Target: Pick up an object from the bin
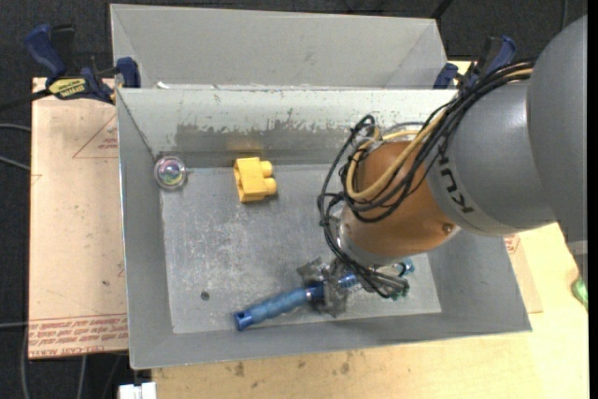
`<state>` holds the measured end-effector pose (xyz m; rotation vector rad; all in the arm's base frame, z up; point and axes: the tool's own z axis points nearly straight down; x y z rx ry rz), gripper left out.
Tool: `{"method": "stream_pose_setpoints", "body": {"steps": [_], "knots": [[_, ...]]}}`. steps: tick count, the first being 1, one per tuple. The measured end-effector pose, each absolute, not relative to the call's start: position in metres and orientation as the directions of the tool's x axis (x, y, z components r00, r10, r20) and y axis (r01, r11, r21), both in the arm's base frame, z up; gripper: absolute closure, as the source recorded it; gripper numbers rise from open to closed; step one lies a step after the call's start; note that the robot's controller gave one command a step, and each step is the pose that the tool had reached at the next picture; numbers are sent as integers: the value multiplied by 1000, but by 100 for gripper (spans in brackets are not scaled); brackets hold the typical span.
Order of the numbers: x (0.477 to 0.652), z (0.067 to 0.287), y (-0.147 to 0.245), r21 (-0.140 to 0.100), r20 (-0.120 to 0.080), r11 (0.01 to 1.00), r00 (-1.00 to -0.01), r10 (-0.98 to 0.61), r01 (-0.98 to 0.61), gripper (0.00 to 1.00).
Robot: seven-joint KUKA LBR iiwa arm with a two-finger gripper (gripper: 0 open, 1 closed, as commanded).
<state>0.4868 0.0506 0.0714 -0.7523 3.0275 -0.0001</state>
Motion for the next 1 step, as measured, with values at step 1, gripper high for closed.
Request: {"method": "stream_pose_setpoints", "body": {"steps": [1], "knots": [[489, 146, 51, -2, -7, 884, -884, -467, -467, 100]]}}
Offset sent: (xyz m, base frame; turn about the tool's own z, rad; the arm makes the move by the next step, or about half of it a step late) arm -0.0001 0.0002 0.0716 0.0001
